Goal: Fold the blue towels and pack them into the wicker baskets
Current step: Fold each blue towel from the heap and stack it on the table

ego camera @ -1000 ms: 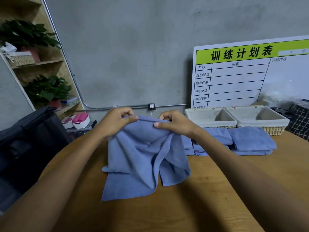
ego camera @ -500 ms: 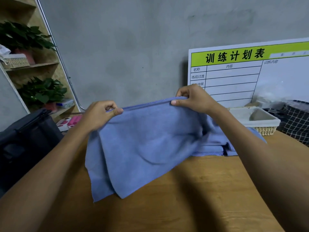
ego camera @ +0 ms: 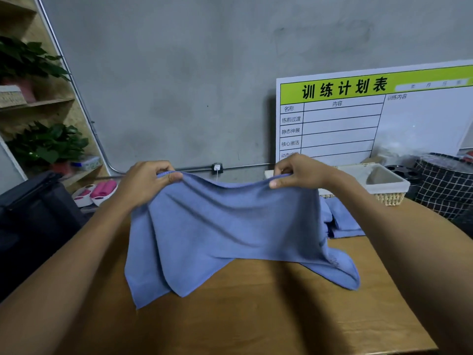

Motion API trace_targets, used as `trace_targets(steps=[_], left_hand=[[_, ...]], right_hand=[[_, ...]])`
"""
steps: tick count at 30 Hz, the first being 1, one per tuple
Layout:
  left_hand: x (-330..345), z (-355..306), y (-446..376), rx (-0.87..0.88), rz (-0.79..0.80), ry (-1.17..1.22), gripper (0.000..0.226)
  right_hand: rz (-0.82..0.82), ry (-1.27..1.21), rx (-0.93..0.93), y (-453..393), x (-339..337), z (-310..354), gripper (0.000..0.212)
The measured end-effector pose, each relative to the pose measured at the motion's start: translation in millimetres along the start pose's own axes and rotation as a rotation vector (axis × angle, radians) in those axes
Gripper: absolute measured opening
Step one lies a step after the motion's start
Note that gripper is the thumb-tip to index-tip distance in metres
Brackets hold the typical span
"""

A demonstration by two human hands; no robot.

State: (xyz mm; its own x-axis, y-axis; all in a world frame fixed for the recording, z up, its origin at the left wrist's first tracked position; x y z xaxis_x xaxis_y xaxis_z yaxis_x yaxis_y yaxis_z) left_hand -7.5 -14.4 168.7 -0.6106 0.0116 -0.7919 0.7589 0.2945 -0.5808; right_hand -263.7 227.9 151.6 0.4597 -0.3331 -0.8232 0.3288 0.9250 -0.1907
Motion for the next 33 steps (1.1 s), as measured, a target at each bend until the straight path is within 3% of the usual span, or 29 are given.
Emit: trace_targets(steps=[2,8,16,20,28,33], left_hand=[[-7,5,0,-0.012,-0.011,0.007,0.037],[-30,-4,-10,0.025,-0.056,0.000,0.029],[-71,-51,-14,0.121,-0.192,-0.012,0.052],[-96,-80,-7,0.176,-0.241,-0.045,0.050],[-146,-108,-25,0.205,-0.187,0.049,0.059],[-68,-77,-22,0.087,-0.058,0.019,0.044]], right_hand=[[-0.065,-0.042,0.009,3,-12,-11,0.041],[-0.190,-0.042,0.028,11,-55,-18,0.040],[-0.316,0.013,-0.036,54,-116,20,0.045],[-0.312,0.081,-0.049,84,-135,35,0.060],[-0.364,0.256,0.036,119,-180,66,0.053],[-0.195,0.387,0.154,78,-124,19,0.064]])
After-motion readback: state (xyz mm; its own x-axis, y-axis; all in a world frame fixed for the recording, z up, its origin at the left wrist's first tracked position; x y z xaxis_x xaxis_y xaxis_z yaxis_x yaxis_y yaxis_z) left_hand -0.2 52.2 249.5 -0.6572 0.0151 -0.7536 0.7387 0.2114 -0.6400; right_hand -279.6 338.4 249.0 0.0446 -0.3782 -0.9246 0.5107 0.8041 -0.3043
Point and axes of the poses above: each hand's wrist, its own y-axis away from the middle knuckle, its own x-axis out of the palm, z = x × y, the point moved 7 cm from there along -y, towards the middle knuckle, and after that the axes turned 9 degrees about x, right-handed, at the moved point
